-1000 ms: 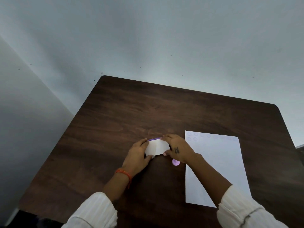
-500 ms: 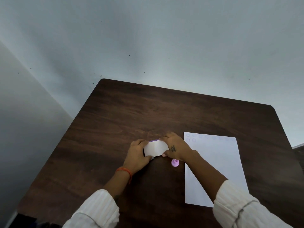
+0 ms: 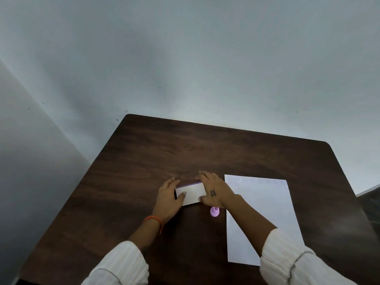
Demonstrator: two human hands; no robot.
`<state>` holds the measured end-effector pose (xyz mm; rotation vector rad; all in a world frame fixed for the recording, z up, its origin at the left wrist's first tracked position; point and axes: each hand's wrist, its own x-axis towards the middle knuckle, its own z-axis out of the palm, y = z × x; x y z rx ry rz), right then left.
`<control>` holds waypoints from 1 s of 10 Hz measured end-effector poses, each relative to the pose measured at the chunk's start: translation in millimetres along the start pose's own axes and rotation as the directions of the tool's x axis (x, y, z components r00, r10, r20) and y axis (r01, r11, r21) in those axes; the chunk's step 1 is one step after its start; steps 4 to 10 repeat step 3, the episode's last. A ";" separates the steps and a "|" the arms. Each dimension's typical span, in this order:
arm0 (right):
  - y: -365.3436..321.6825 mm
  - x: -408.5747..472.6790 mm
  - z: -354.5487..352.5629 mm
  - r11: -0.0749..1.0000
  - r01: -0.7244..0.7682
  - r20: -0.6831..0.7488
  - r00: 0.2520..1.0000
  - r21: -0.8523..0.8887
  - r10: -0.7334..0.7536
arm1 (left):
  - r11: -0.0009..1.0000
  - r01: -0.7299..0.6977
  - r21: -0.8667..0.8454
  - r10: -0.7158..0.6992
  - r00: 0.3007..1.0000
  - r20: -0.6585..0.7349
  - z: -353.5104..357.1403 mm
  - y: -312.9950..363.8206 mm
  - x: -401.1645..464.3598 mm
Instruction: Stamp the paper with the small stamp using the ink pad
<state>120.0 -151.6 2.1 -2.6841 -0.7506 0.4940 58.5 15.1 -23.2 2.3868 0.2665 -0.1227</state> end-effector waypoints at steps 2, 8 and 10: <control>4.1 -10.0 -19.0 0.999 0.000 -0.254 0.967 0.050 0.013 | 0.975 -0.147 0.168 0.169 0.978 -0.123 -11.0 28.0 7.9; 4.4 -16.4 -35.6 0.999 -0.013 -0.383 0.923 0.038 0.027 | 0.907 -0.252 0.336 0.312 0.940 -0.137 -17.9 52.7 16.3; 4.4 -16.4 -35.6 0.999 -0.013 -0.383 0.923 0.038 0.027 | 0.907 -0.252 0.336 0.312 0.940 -0.137 -17.9 52.7 16.3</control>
